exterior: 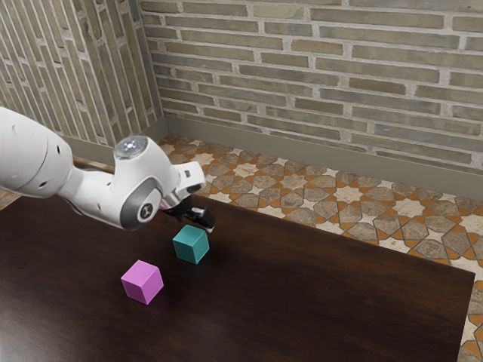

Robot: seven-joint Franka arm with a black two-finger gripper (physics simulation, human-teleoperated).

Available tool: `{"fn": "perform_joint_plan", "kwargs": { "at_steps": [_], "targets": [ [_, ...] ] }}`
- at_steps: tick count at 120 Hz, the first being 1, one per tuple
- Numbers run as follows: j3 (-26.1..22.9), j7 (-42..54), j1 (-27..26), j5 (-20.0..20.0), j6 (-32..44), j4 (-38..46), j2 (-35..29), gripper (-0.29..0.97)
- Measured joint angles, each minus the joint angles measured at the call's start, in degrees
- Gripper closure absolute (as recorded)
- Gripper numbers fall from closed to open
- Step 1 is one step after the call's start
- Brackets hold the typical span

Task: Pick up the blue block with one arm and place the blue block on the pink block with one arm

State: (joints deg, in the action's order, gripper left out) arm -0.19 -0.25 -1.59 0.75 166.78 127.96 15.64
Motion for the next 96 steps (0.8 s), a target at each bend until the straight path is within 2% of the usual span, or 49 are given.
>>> {"fn": "perform_joint_plan", "kwargs": {
  "at_steps": [96],
  "targets": [
    [0.1,-0.2,0.3,0.8,5.9,5.3,0.4,0.0]
  ]
}}
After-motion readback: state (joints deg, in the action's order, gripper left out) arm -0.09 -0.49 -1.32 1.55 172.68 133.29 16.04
